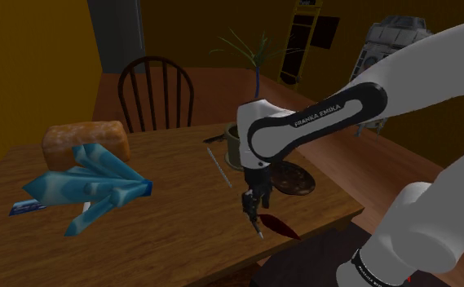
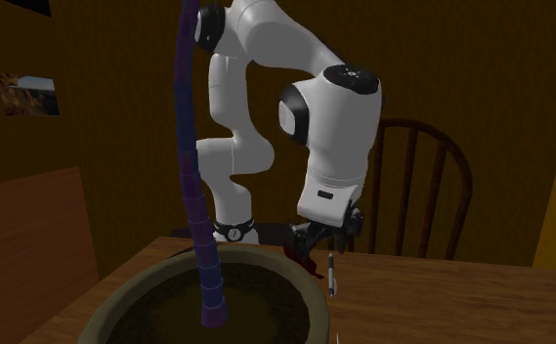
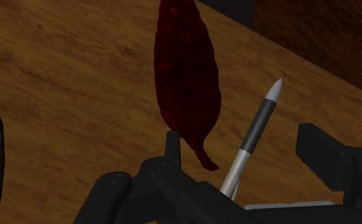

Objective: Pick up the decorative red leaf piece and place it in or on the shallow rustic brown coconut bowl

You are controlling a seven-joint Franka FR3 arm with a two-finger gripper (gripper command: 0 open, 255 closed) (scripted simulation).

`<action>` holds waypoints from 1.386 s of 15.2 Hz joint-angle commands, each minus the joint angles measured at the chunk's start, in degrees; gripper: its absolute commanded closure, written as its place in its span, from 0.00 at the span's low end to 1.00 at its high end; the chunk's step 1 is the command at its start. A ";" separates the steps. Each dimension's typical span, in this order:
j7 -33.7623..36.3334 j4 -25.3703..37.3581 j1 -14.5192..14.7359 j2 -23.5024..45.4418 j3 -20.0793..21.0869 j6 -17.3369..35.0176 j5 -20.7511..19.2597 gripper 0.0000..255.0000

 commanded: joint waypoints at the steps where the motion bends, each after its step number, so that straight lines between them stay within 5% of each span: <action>1: -0.91 -9.26 1.37 -11.10 0.82 6.02 0.60 0.00; 5: -0.78 -26.68 6.70 -34.41 2.81 14.29 2.23 0.00; 13: -0.94 -29.57 6.88 -27.85 4.51 23.65 3.76 0.00; 20: -0.94 -29.57 6.88 -27.85 4.50 23.65 3.76 0.00; 21: -0.94 -29.56 6.88 -27.84 4.50 23.66 3.76 1.00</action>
